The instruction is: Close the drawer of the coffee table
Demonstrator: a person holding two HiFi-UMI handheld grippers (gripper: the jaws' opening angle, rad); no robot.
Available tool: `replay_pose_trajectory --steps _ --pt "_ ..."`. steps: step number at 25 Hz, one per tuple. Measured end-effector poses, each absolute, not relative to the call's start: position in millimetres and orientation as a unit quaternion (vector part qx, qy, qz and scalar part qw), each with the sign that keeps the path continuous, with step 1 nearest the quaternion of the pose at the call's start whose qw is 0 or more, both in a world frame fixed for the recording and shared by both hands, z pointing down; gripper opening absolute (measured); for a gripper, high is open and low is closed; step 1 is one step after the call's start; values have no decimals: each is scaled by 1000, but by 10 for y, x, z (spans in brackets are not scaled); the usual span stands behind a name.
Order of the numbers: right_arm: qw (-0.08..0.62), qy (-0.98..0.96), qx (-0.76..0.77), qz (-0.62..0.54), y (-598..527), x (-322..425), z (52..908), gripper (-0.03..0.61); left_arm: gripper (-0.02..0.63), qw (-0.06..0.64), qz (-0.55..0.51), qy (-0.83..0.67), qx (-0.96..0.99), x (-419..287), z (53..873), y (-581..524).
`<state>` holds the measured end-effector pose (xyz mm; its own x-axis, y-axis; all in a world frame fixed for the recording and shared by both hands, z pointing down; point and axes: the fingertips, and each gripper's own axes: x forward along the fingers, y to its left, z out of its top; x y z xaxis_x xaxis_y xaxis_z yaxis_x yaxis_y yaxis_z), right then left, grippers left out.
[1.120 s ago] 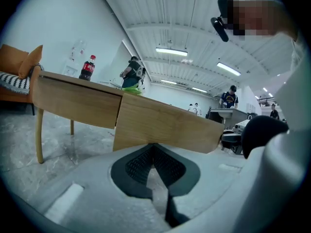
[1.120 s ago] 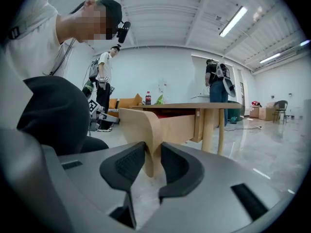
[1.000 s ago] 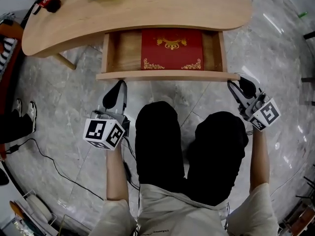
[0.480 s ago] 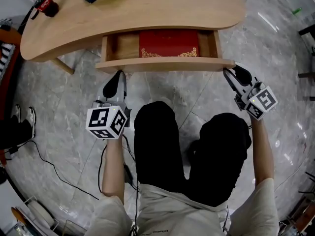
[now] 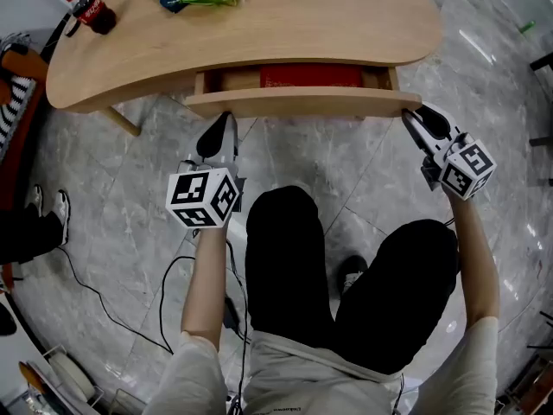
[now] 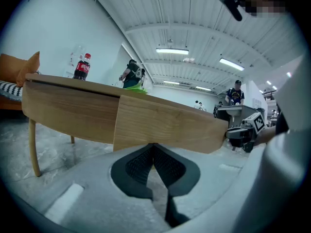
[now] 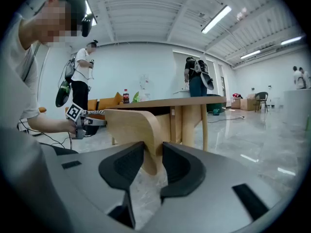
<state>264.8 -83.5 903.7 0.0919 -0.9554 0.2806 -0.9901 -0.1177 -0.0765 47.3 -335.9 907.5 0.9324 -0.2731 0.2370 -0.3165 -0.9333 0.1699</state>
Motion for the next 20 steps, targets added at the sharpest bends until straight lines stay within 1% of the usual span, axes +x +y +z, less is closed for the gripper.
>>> replay_pose_trajectory --steps 5,11,20 --pt "95 -651 741 136 -1016 2812 9022 130 9 113 94 -161 976 625 9070 -3525" --pt "98 -623 762 146 -1141 2966 9013 130 9 85 110 -148 979 793 9069 -3644" --pt "101 -616 767 146 -1271 3113 9028 130 9 91 100 -160 978 938 9069 -3785"
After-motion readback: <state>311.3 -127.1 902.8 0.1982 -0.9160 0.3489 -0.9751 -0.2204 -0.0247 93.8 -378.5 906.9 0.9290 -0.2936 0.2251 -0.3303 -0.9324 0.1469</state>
